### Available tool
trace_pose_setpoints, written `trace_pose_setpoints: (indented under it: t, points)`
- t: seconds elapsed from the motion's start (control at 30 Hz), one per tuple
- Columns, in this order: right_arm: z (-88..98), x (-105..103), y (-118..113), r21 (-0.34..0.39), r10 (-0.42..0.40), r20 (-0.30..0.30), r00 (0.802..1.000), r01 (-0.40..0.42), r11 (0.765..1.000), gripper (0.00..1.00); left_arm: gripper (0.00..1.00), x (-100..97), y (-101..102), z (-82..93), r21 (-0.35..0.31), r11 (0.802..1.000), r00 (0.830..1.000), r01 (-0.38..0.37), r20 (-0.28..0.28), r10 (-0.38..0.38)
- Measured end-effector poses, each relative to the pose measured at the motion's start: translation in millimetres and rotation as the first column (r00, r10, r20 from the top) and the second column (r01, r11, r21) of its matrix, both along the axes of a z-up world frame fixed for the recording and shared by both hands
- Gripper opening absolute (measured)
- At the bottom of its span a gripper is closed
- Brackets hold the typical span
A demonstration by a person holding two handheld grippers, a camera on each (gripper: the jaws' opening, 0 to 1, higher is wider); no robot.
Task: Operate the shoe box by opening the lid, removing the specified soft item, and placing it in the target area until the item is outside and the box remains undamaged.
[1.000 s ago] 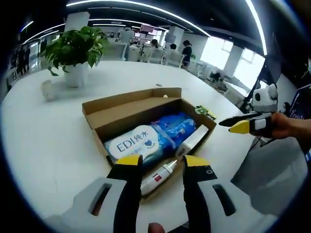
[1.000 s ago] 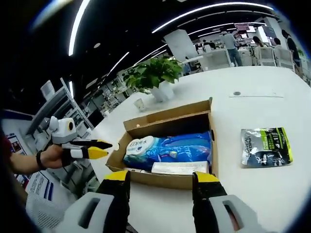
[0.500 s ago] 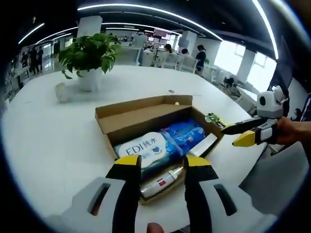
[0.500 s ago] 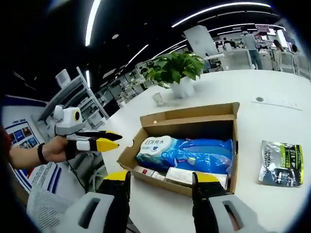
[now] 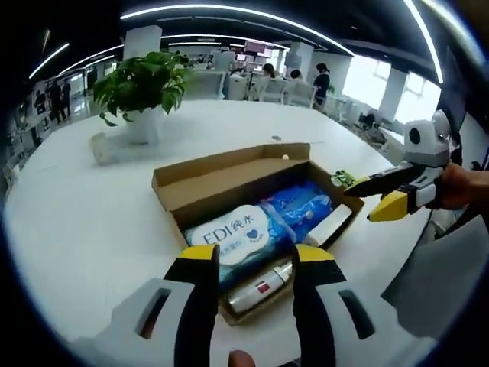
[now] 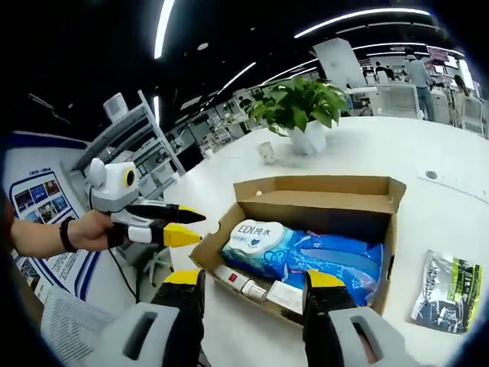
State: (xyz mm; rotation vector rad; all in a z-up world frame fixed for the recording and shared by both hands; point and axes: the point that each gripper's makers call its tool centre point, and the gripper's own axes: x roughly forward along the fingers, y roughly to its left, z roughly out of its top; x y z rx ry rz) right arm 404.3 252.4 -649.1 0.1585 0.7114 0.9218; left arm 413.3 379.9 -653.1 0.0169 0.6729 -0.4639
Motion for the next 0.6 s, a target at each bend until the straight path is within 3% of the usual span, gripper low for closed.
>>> trace_pose_setpoints:
  t: [0.23,0.37,0.5,0.6]
  points:
    - [-1.8,24,10,-0.023,0.002,0.006,1.000,-0.001,1.000,0.52,0.45,13.3,3,-14.5,0.140,0.976,0.986,0.167,-0.042,-0.163]
    - [-9.5,30,22,-0.121,0.100,0.048,0.994,-0.094,0.988,0.54,0.47,20.8,0,-17.8,0.166,0.961,0.975,0.219,-0.060,-0.212]
    - [-24.9,34,31,-0.217,0.206,0.061,0.977,-0.189,0.958,0.58,0.53,18.7,-4,-29.1,0.220,0.923,0.947,0.317,-0.121,-0.297]
    - [-29.8,33,42,-0.246,0.263,0.062,0.963,-0.240,0.939,0.61,0.57,17.2,-9,-37.5,0.273,0.875,0.916,0.400,-0.150,-0.372]
